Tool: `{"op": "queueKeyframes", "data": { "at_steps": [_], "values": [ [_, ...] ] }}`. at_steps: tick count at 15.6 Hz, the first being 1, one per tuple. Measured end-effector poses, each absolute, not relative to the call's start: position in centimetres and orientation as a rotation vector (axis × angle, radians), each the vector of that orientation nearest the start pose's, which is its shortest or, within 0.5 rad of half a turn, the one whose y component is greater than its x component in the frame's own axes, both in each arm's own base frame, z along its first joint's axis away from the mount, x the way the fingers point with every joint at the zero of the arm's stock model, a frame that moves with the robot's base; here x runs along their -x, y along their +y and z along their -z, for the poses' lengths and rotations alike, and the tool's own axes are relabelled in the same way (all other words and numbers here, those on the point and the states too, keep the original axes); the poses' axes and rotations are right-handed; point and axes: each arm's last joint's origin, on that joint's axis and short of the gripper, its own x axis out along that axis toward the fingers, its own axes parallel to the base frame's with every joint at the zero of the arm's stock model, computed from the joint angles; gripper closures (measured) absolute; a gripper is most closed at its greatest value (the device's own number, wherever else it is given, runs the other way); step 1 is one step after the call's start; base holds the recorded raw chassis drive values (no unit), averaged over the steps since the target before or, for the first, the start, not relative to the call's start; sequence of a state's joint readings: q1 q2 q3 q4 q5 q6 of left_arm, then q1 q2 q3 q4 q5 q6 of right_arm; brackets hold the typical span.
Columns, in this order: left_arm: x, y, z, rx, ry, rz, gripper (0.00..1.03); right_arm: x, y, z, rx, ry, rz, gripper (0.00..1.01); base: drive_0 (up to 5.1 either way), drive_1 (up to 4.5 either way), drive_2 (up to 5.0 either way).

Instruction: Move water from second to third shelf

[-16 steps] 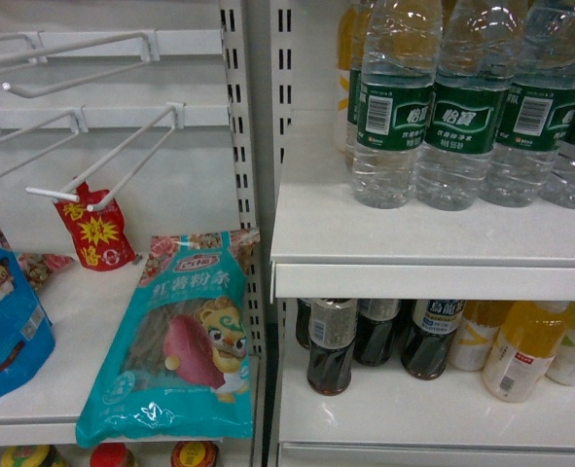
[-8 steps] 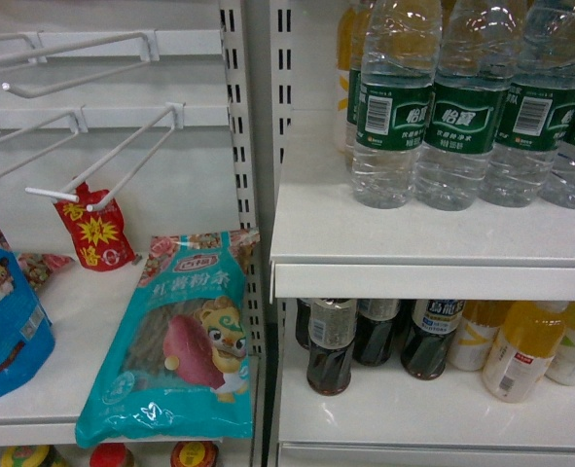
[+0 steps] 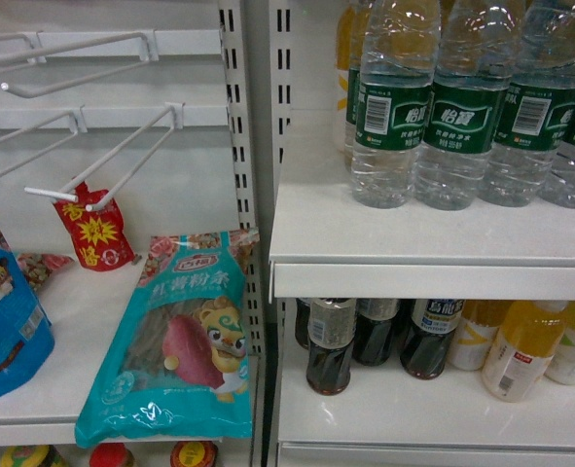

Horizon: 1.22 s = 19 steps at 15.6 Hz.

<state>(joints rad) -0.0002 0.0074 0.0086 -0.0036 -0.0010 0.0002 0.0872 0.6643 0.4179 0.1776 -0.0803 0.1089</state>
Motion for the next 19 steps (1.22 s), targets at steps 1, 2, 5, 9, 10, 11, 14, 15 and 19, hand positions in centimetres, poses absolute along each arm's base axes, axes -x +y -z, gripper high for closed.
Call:
{"op": "queueKeyframes", "data": {
  "at_steps": [1, 2, 5, 9, 10, 11, 14, 15, 19],
  "values": [
    [-9.8, 0.0, -16.6, 0.000, 0.002, 0.000, 0.05, -17.3, 1.8, -25.5, -0.102, 0.088, -0.164, 0.58, 0.0, 0.00, 0.0],
    [-9.8, 0.0, -16.6, 0.000, 0.002, -0.001, 0.05, -18.4, 2.0, -25.4, -0.094, 0.090, -0.162, 0.58, 0.0, 0.00, 0.0],
    [-9.8, 0.0, -16.6, 0.000, 0.002, -0.001, 0.05, -22.3, 2.3, -25.0, -0.081, 0.107, -0.137, 0.58, 0.0, 0.00, 0.0],
    [-9.8, 0.0, -16.6, 0.000, 0.002, -0.001, 0.05, -26.7, 2.8, -23.7, -0.083, 0.189, -0.128, 0.58, 0.0, 0.00, 0.0],
    [-9.8, 0.0, -16.6, 0.000, 0.002, -0.001, 0.05, -27.5, 3.0, -23.7, -0.081, 0.195, -0.123, 0.58, 0.0, 0.00, 0.0],
    [-9.8, 0.0, -16.6, 0.000, 0.002, -0.001, 0.05, -28.4, 3.2, -23.8, -0.080, 0.199, -0.123, 0.58, 0.0, 0.00, 0.0],
    [-9.8, 0.0, -16.6, 0.000, 0.002, -0.001, 0.05, -30.4, 3.6, -23.3, -0.079, 0.229, -0.102, 0.58, 0.0, 0.00, 0.0],
    [-9.8, 0.0, -16.6, 0.000, 0.002, -0.001, 0.05, -30.8, 3.7, -23.1, -0.077, 0.237, -0.099, 0.58, 0.0, 0.00, 0.0],
    [-9.8, 0.0, -16.6, 0.000, 0.002, -0.001, 0.05, -33.0, 4.0, -22.8, -0.081, 0.248, -0.070, 0.58, 0.0, 0.00, 0.0]
  ]
}}
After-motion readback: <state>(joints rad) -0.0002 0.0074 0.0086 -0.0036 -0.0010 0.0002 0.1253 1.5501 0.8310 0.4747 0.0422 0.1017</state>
